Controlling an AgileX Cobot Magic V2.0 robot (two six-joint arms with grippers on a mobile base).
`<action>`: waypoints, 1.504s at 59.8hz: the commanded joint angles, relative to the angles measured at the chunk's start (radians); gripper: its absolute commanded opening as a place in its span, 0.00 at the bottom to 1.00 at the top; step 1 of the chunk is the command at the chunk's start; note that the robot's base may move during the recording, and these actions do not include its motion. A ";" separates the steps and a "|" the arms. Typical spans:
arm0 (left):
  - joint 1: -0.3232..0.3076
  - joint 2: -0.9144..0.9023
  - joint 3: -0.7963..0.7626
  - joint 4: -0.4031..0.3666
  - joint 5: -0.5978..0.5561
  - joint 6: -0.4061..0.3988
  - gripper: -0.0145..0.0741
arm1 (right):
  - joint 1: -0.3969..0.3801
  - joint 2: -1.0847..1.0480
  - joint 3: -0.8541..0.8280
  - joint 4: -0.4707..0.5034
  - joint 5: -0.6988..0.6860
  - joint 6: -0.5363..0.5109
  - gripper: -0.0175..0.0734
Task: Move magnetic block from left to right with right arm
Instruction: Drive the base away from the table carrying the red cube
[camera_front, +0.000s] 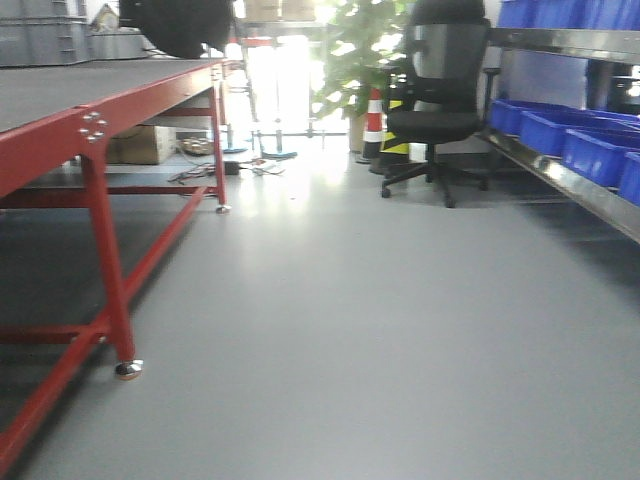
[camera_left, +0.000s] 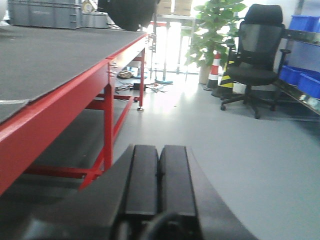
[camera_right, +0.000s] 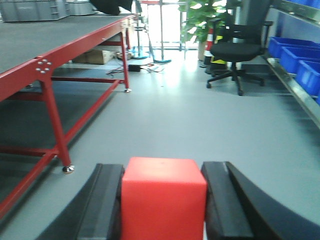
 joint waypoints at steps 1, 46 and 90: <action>0.002 -0.015 0.009 0.000 -0.090 -0.004 0.03 | -0.004 0.016 -0.025 -0.008 -0.082 -0.006 0.30; 0.002 -0.015 0.009 0.000 -0.090 -0.004 0.03 | -0.004 0.016 -0.025 -0.008 -0.082 -0.006 0.30; 0.002 -0.015 0.009 0.000 -0.090 -0.004 0.03 | -0.004 0.016 -0.025 -0.008 -0.082 -0.006 0.30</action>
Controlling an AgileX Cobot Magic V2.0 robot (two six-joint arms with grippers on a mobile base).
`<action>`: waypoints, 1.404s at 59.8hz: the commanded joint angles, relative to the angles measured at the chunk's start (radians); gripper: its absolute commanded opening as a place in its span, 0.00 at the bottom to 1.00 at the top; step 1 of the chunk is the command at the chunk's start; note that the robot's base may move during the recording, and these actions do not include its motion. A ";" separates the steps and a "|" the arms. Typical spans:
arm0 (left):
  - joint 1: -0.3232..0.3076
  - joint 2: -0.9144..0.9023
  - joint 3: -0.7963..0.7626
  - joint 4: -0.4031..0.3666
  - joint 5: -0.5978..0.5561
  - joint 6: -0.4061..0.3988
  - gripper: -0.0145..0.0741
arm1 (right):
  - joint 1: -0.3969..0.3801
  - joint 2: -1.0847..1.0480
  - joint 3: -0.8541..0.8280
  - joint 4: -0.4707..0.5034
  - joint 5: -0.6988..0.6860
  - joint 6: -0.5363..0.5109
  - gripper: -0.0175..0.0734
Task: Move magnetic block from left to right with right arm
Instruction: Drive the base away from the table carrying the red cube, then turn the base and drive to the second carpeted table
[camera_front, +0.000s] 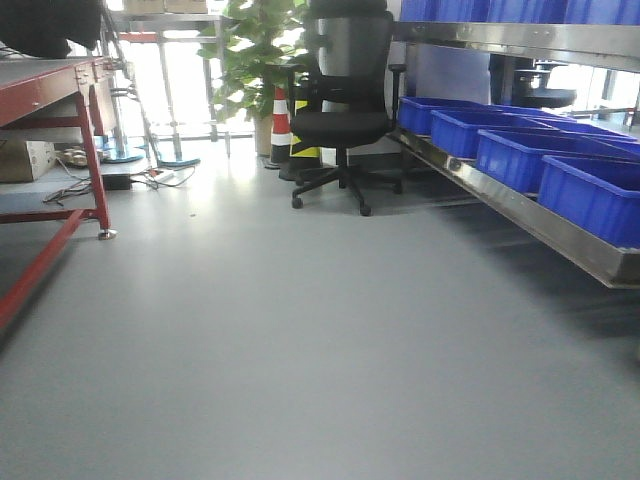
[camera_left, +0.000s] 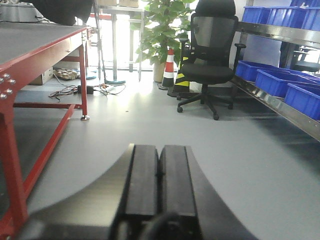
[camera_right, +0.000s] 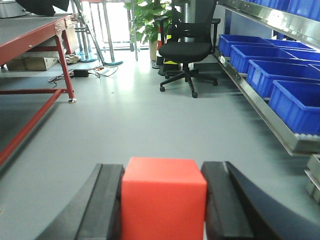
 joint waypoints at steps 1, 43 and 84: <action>0.002 -0.015 0.009 0.000 -0.090 -0.004 0.03 | -0.004 0.016 -0.025 -0.008 -0.088 -0.006 0.30; 0.002 -0.015 0.009 0.000 -0.090 -0.004 0.03 | -0.004 0.016 -0.025 -0.008 -0.088 -0.006 0.30; 0.002 -0.015 0.009 0.000 -0.090 -0.004 0.03 | -0.004 0.016 -0.025 -0.008 -0.089 -0.006 0.30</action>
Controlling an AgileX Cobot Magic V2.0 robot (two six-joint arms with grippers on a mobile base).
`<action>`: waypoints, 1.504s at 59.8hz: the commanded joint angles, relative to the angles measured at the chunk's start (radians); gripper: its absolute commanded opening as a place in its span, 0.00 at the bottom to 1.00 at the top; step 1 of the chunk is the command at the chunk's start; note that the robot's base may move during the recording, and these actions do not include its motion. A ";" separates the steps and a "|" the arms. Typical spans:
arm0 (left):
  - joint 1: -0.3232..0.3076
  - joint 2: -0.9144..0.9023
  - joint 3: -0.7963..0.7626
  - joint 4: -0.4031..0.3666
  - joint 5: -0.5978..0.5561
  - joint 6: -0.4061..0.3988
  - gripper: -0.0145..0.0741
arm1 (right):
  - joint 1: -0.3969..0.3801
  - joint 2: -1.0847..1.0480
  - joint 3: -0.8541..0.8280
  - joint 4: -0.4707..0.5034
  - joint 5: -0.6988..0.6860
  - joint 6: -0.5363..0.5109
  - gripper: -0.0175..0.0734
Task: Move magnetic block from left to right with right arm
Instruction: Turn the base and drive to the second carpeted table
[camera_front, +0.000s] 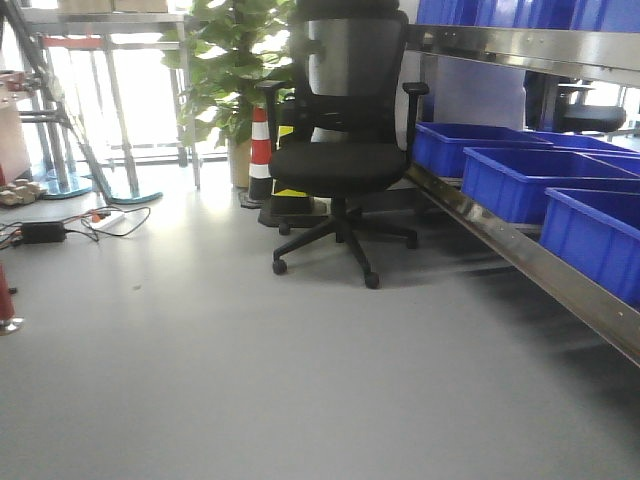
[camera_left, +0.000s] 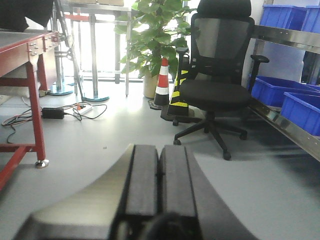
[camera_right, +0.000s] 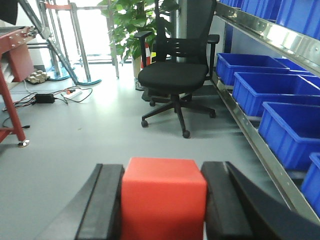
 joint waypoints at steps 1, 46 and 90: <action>0.002 -0.015 0.009 0.000 -0.090 -0.004 0.03 | -0.004 0.016 -0.025 -0.008 -0.089 -0.006 0.30; 0.002 -0.015 0.009 0.000 -0.090 -0.004 0.03 | -0.004 0.016 -0.025 -0.008 -0.089 -0.006 0.30; 0.002 -0.013 0.009 0.000 -0.090 -0.004 0.03 | -0.004 0.016 -0.025 -0.008 -0.089 -0.006 0.30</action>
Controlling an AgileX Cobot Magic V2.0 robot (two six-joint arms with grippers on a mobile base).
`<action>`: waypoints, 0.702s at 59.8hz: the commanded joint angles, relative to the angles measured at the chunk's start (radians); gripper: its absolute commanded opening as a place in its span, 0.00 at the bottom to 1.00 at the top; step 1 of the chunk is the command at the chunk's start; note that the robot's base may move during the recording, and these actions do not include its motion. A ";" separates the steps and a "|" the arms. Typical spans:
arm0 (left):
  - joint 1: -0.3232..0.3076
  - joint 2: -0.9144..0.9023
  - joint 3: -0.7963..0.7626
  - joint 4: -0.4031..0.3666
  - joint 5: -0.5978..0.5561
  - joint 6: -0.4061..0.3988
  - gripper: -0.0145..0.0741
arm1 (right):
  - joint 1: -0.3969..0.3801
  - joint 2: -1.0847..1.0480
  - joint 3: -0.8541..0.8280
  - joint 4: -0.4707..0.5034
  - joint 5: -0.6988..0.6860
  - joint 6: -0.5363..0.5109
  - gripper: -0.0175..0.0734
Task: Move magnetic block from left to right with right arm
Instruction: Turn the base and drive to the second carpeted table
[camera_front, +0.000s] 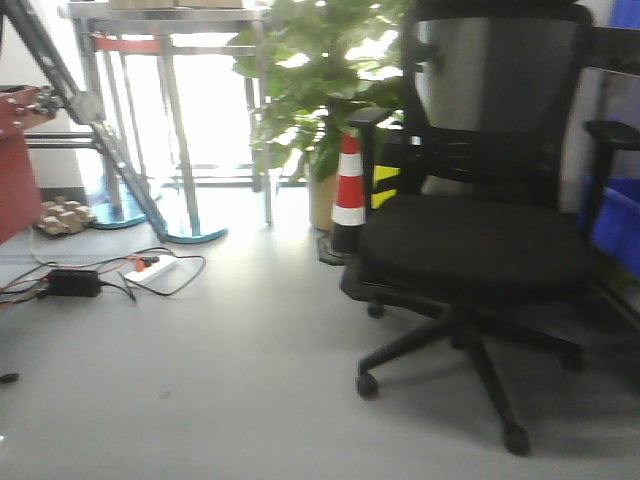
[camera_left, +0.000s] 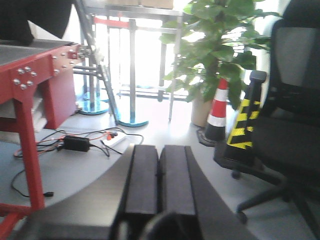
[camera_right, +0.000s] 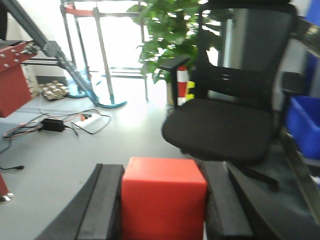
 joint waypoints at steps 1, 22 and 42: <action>0.002 -0.013 0.009 0.000 -0.090 -0.004 0.03 | -0.004 0.016 -0.025 -0.008 -0.089 -0.006 0.30; 0.002 -0.011 0.009 0.000 -0.090 -0.004 0.03 | -0.004 0.016 -0.025 -0.008 -0.089 -0.006 0.30; 0.002 -0.011 0.009 0.000 -0.090 -0.004 0.03 | -0.004 0.016 -0.025 -0.008 -0.089 -0.006 0.30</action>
